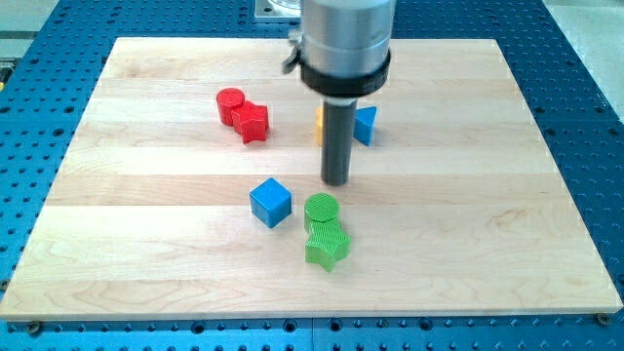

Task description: Separate the heart from the triangle

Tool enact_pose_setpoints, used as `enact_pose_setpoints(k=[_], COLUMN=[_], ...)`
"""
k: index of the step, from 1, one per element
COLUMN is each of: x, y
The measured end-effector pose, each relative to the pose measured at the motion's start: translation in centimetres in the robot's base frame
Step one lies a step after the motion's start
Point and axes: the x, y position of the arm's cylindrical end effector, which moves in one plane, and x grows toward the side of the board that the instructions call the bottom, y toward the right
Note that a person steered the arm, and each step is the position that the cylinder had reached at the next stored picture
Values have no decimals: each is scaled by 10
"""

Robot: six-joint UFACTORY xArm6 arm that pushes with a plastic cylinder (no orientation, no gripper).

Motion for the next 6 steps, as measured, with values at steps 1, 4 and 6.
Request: enact_pose_setpoints(k=[1,4,6], x=[-46,-109,-49], y=[14,15,15])
